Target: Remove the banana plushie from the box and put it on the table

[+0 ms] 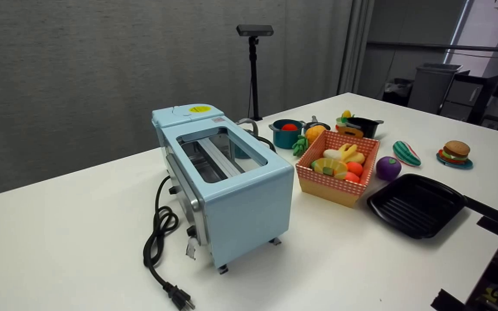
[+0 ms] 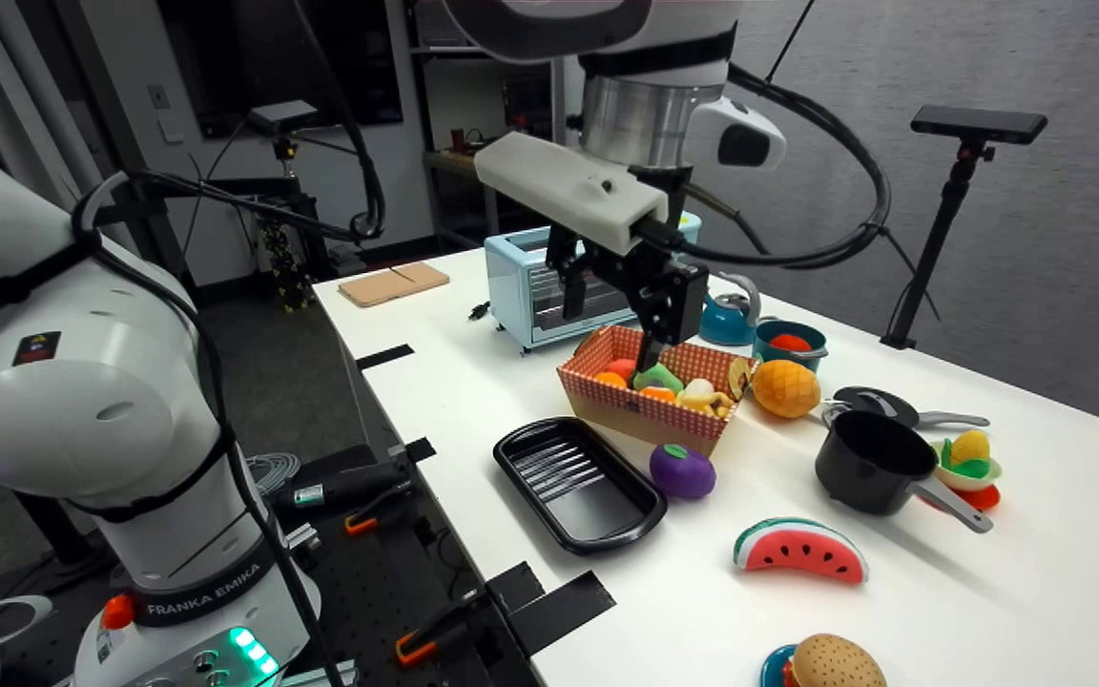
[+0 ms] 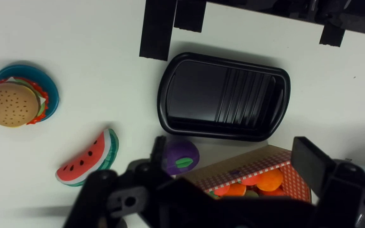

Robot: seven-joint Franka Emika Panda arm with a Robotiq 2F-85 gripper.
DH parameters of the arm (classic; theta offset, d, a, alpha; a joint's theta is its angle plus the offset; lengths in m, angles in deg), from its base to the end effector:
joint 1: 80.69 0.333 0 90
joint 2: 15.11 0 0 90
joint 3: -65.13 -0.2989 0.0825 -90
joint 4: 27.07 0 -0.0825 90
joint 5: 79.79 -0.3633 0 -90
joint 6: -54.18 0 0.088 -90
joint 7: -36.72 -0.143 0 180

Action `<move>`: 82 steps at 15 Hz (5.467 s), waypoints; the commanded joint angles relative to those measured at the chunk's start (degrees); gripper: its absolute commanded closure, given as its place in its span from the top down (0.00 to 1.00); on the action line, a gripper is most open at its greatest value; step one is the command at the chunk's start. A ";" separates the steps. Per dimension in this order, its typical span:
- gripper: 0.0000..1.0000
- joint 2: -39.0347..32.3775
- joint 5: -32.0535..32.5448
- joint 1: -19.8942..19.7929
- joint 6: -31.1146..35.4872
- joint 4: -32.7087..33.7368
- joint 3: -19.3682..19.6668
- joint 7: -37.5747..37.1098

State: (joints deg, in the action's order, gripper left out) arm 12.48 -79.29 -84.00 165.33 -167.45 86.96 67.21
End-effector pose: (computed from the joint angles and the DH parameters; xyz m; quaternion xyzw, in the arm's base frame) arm 0.3518 -0.1645 0.4131 -0.9937 -0.0705 -0.0111 0.0866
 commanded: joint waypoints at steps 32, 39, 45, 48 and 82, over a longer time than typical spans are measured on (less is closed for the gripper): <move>0.96 -25.86 -7.09 -2.49 23.67 20.04 -13.43 6.94; 0.93 -22.19 -3.21 -2.03 31.64 7.20 -13.56 4.61; 0.88 -22.77 0.11 -1.19 32.12 4.71 -14.77 2.37; 0.88 -23.42 1.21 -0.47 31.88 5.53 -16.29 0.68; 0.82 -37.97 4.85 1.95 33.27 17.75 -22.72 -6.99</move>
State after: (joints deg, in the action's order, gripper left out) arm -25.55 -74.61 -81.63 198.81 -149.78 64.71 60.39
